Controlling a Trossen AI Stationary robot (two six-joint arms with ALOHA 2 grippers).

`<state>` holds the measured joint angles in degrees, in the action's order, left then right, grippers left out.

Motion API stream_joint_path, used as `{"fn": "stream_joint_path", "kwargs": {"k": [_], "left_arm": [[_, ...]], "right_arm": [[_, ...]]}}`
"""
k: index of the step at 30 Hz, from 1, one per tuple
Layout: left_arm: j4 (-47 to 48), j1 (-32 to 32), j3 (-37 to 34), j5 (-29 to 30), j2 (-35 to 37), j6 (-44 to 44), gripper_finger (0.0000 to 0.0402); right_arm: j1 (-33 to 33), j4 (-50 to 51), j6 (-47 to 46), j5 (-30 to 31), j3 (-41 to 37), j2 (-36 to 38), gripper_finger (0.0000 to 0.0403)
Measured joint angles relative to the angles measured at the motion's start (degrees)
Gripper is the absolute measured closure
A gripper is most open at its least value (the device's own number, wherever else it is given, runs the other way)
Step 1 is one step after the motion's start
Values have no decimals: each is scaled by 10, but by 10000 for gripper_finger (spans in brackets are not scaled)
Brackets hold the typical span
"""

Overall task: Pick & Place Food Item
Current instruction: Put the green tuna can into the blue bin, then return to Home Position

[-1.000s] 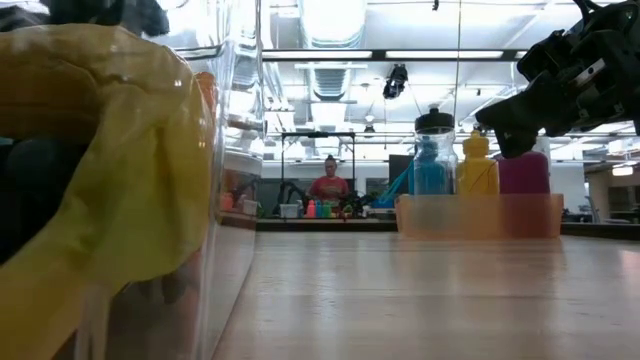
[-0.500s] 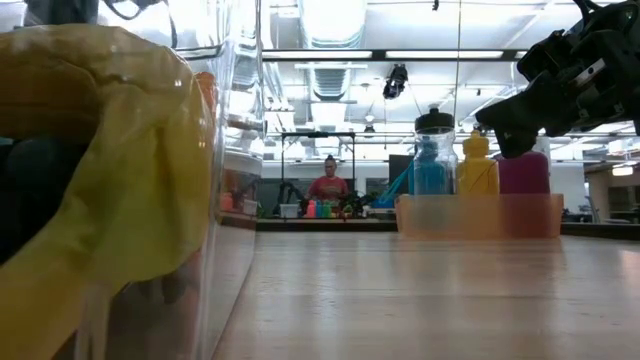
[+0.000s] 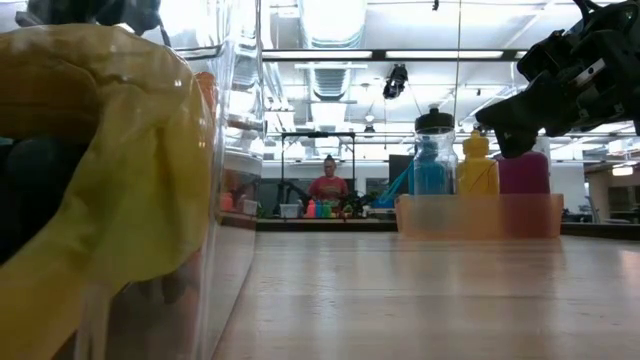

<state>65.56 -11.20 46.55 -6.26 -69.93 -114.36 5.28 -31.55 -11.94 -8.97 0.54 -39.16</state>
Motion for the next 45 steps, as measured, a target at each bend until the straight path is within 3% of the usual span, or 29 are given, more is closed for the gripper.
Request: {"fn": "stream_joint_path", "kwargs": {"k": [19, 36, 41, 45], "left_arm": [[-22, 0, -11, -9, 1, -1, 155], [12, 0, 20, -7, 5, -16, 149], [53, 0, 62, 38, 6, 27, 149], [73, 0, 103, 132, 6, 90, 149]], "right_arm": [[0, 0, 0, 0, 0, 0, 391], [0, 0, 0, 0, 0, 0, 391], [0, 0, 0, 0, 0, 0, 391], [0, 0, 0, 0, 0, 0, 391]]}}
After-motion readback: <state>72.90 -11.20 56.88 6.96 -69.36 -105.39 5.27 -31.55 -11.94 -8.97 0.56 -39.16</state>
